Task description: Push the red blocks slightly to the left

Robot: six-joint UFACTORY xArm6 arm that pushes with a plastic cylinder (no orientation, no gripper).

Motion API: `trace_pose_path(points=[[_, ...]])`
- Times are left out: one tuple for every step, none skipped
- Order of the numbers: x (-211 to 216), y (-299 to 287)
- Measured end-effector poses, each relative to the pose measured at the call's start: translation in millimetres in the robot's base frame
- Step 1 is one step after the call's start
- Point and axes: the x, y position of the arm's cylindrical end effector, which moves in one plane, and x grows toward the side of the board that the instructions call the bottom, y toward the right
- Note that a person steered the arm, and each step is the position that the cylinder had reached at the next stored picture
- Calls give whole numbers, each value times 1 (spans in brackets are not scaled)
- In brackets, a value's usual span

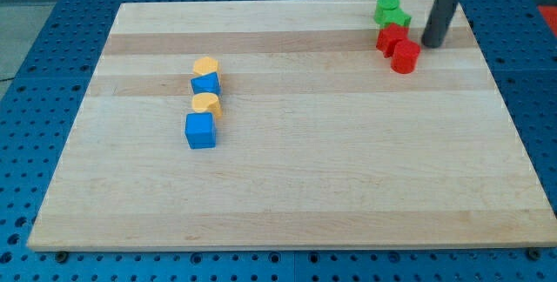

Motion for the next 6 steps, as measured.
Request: trace_pose_path(points=[[0,-15],[3,-56],[12,-106],[11,-106],[-5,-39],[15,23]])
